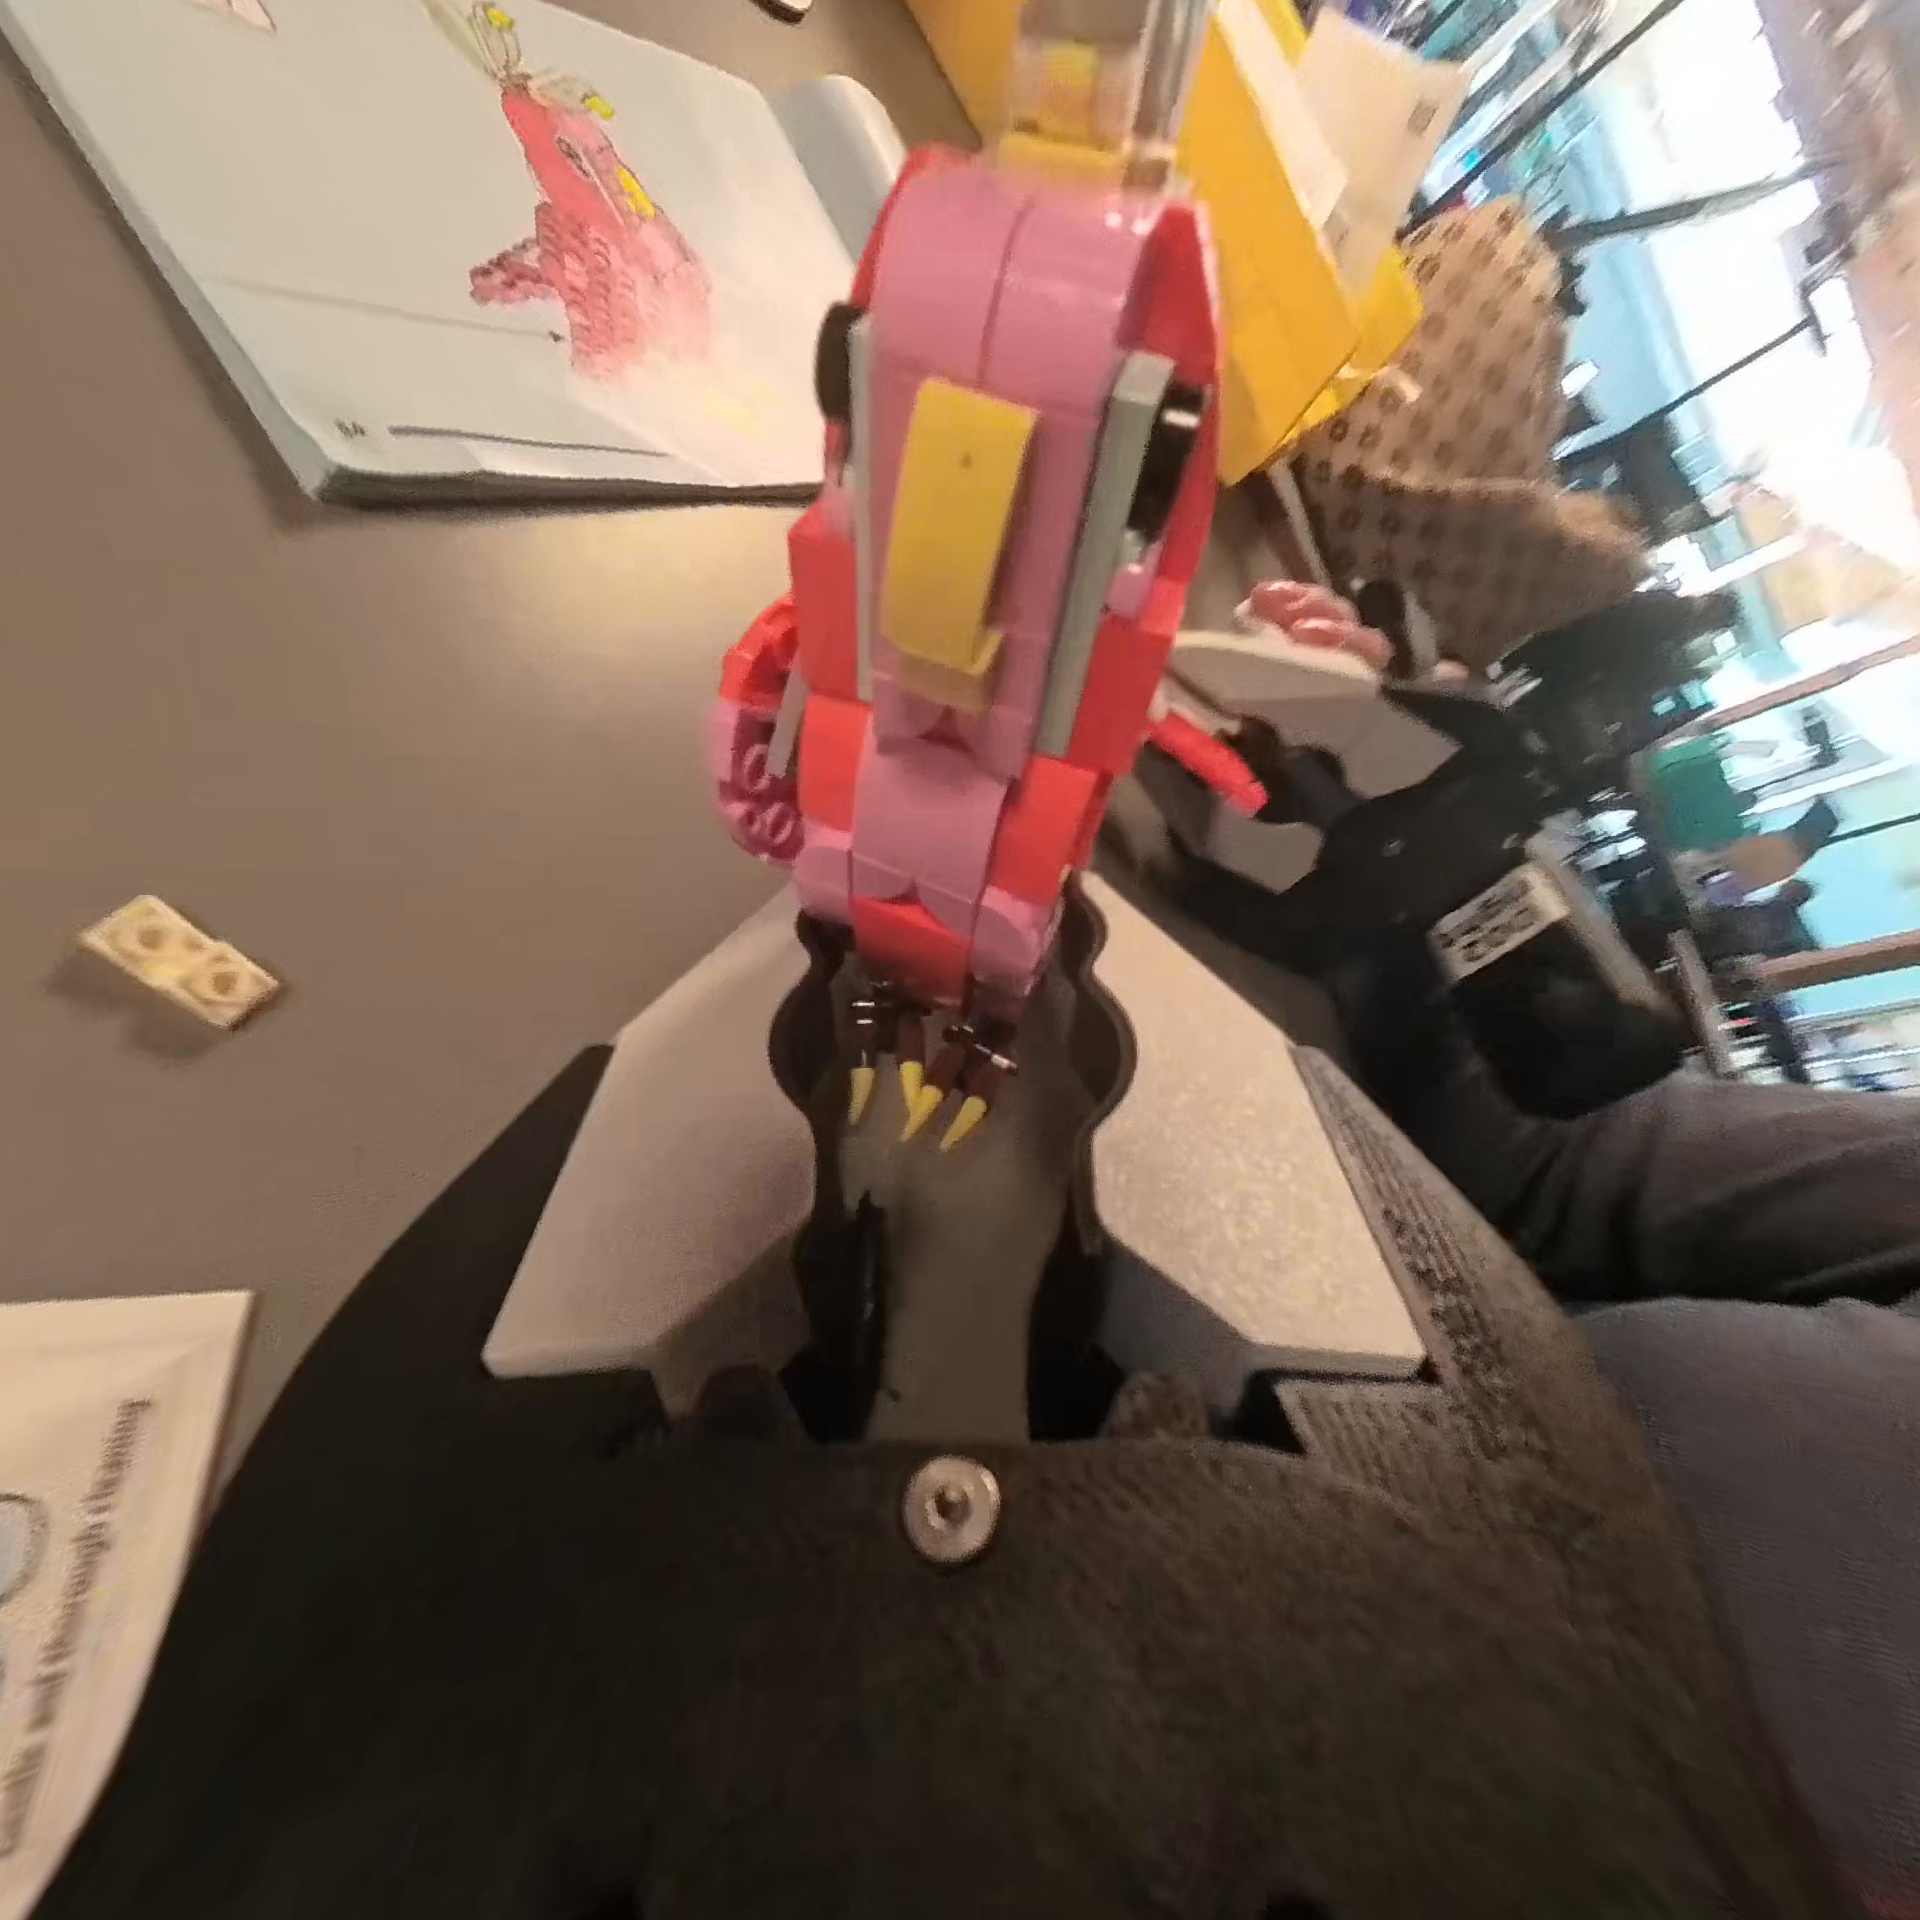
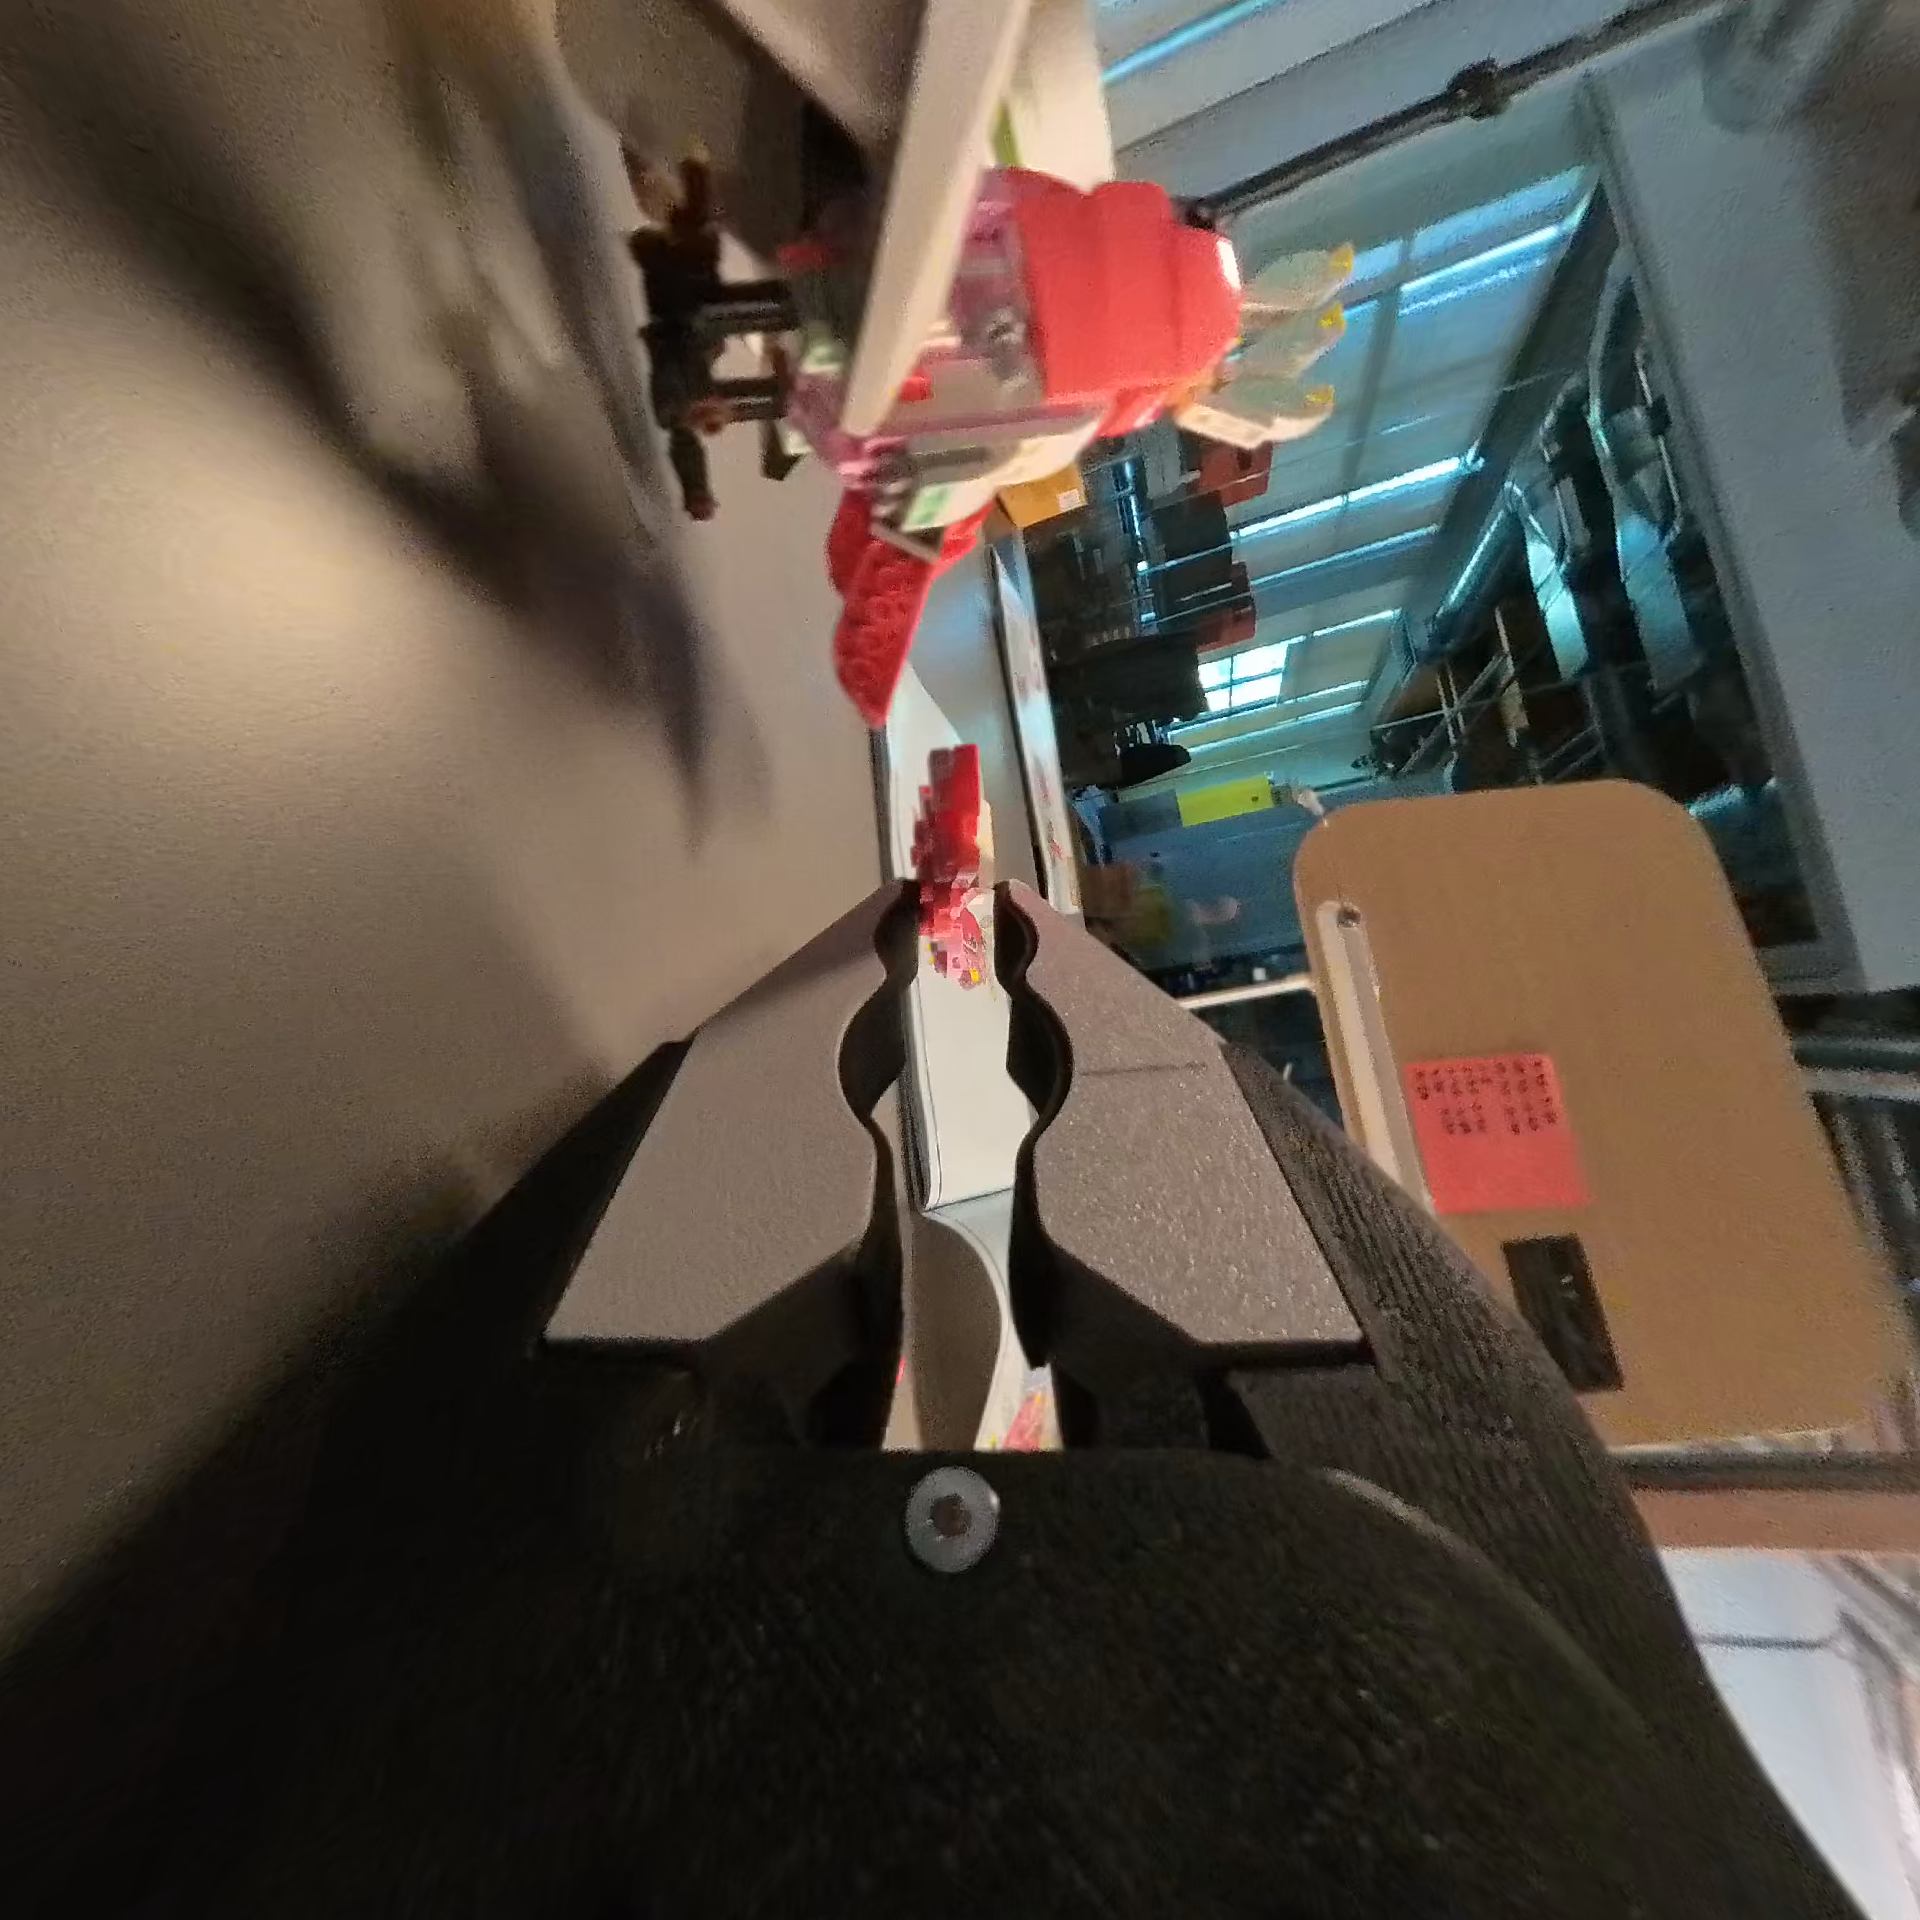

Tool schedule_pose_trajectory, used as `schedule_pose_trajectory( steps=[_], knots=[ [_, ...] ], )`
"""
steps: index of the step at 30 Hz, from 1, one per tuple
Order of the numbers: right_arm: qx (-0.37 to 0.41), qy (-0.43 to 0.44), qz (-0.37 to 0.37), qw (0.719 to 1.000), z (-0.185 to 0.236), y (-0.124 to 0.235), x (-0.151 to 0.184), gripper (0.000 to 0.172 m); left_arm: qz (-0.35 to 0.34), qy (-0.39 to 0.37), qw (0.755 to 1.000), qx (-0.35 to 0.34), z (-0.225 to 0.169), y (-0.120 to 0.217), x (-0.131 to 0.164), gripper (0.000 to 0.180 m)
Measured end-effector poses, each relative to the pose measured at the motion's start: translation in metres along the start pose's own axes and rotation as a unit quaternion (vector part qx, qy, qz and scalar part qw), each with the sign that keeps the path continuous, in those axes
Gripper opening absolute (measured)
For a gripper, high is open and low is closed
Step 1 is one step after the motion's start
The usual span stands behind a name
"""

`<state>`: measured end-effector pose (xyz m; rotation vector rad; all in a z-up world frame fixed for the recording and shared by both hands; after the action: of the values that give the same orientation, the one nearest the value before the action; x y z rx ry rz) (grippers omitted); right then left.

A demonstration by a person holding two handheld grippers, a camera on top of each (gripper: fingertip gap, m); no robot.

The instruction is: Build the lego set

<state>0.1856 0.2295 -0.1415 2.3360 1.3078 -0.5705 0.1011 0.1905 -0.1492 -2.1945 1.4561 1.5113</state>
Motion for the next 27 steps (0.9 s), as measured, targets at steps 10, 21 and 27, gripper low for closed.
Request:
schedule_pose_trajectory(
  steps=[10, 21, 27],
  knots=[
    [-0.026, 0.177, 0.052, 0.982, 0.023, -0.004, 0.004, 0.011, -0.065, 0.076, 0.993, 0.06, -0.003, 0.0, -0.005, 0.04],
    [-0.165, 0.117, 0.095, 0.975, 0.032, 0.021, 0.002, 0.039, -0.068, 0.04, 0.996, 0.046, -0.004, -0.003, -0.003, 0.04],
    [-0.231, -0.263, 0.082, 0.933, 0.002, 0.038, -0.034, 0.055, -0.059, 0.017, 0.996, 0.063, -0.013, -0.003, 0.001, 0.04]
  ],
)
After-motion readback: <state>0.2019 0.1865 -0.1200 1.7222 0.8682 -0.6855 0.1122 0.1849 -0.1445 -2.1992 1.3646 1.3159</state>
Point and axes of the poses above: each gripper's, where its closed fingertips meet, y back along the fingers, x out of its underside, z = x × y across the jaws, the point moved 1 cm from there along y, back along the fingers, and after that the axes turned 15 degrees about -y, right-handed, at the moved point
